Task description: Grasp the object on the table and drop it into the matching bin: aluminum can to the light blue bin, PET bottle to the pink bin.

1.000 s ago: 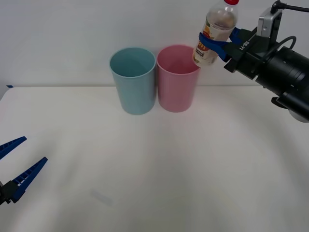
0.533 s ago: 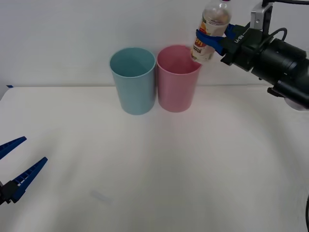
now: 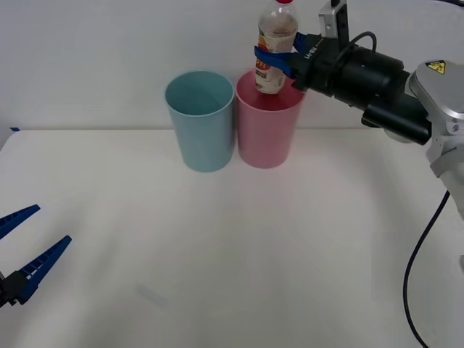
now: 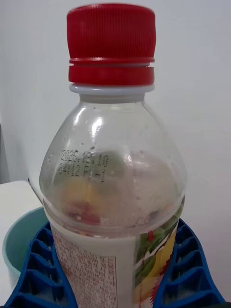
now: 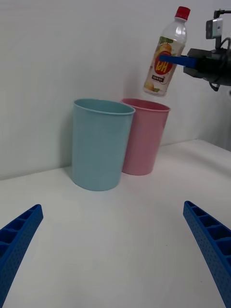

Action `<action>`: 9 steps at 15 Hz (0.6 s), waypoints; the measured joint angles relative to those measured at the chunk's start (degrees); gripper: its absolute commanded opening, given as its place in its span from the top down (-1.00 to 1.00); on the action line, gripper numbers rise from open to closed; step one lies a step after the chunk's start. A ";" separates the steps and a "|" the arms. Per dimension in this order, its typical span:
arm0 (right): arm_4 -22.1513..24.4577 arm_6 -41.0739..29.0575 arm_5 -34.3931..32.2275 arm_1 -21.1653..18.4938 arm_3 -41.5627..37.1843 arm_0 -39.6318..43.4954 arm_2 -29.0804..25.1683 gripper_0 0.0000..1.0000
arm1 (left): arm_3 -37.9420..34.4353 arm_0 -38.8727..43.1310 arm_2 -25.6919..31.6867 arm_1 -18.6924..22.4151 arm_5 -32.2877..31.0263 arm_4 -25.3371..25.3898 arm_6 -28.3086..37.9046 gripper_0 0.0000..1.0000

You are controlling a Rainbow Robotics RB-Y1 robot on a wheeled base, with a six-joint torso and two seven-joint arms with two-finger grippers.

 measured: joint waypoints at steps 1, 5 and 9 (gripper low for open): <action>0.50 0.09 0.00 0.62 1.49 -0.93 0.00 1.00 | 0.00 0.00 0.00 0.00 0.00 0.00 0.00 -1.00; 0.72 0.60 -0.18 0.97 4.74 -3.08 -0.08 1.00 | 0.00 0.00 0.00 0.00 0.00 0.00 0.00 -1.00; 0.72 0.79 -0.18 0.90 4.82 -3.09 -0.33 -1.00 | 0.00 0.00 0.00 0.00 0.00 0.00 0.00 -1.00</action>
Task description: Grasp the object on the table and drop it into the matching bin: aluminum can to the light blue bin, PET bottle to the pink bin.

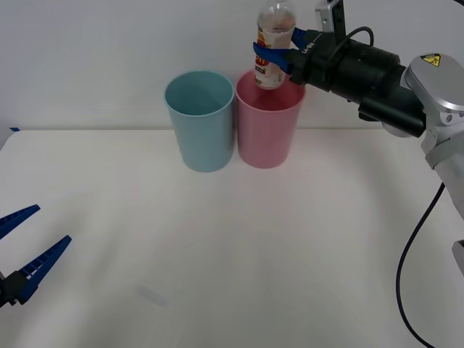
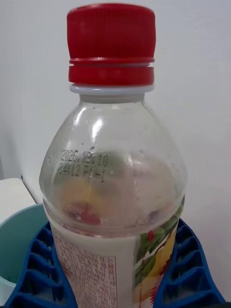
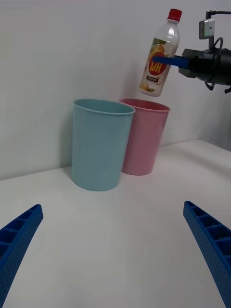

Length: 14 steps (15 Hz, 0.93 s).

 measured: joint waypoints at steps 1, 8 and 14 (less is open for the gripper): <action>-0.02 0.24 0.00 -0.03 0.01 0.00 -0.23 -1.00 | 0.00 0.00 0.00 0.00 0.00 0.00 0.00 -1.00; 0.00 0.87 -1.88 -0.27 -0.01 0.66 -2.32 -1.00 | 0.00 0.00 0.00 0.00 0.00 0.00 0.00 -1.00; -1.04 0.49 -4.28 -0.45 -10.18 7.79 -3.89 -1.00 | 0.00 0.00 0.00 0.00 0.00 0.00 0.00 -1.00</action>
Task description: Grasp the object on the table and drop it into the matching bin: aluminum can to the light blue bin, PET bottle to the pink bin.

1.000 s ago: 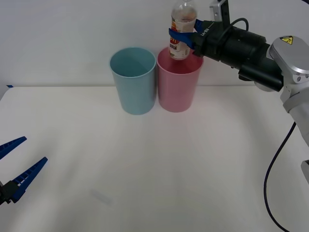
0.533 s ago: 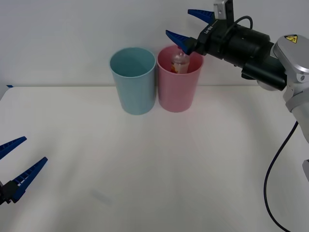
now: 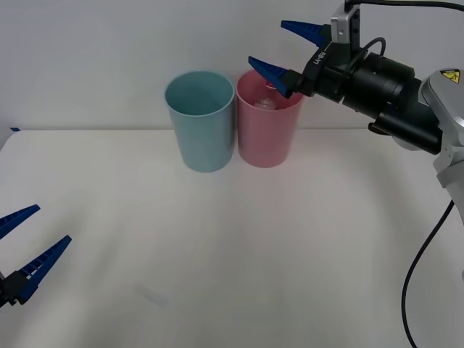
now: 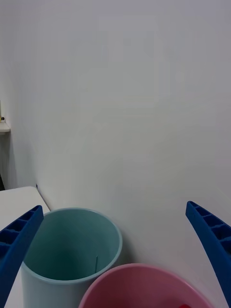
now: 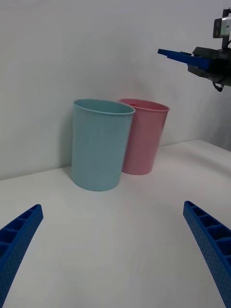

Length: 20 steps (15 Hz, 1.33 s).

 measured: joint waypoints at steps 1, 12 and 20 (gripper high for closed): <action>-0.09 -0.17 -0.40 -0.28 -3.29 2.29 -0.22 -1.00 | 0.00 0.00 0.00 0.00 0.00 0.00 0.00 -1.00; -6.24 0.85 -16.25 -7.22 -32.33 36.87 -13.67 -1.00 | 0.00 0.00 0.00 0.00 0.00 0.00 0.00 -1.00; -6.24 12.55 -25.51 -5.83 -33.45 54.06 -24.23 -1.00 | 0.00 0.00 0.00 0.00 0.00 0.00 0.00 -1.00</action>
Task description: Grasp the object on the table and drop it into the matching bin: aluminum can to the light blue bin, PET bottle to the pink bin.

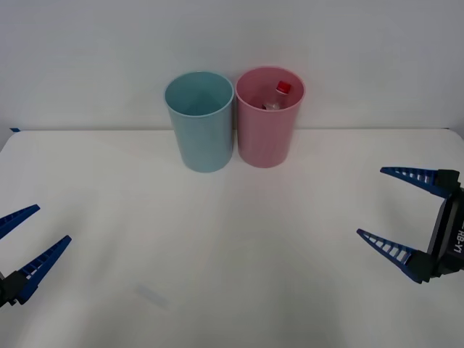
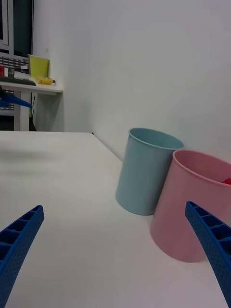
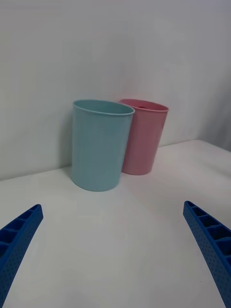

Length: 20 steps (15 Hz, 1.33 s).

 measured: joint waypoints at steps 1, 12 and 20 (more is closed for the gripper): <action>0.00 1.42 -0.01 0.27 0.00 1.57 -0.66 -1.00 | 0.00 0.00 0.00 0.00 0.00 0.00 0.00 -1.00; 0.01 -1.43 1.24 2.39 0.02 13.05 -6.05 -1.00 | 0.00 0.00 0.00 0.00 0.00 0.00 0.00 -1.00; 2.32 -10.22 0.87 2.48 0.02 13.85 -5.41 -1.00 | 0.00 0.00 0.00 0.00 0.00 0.00 0.00 -1.00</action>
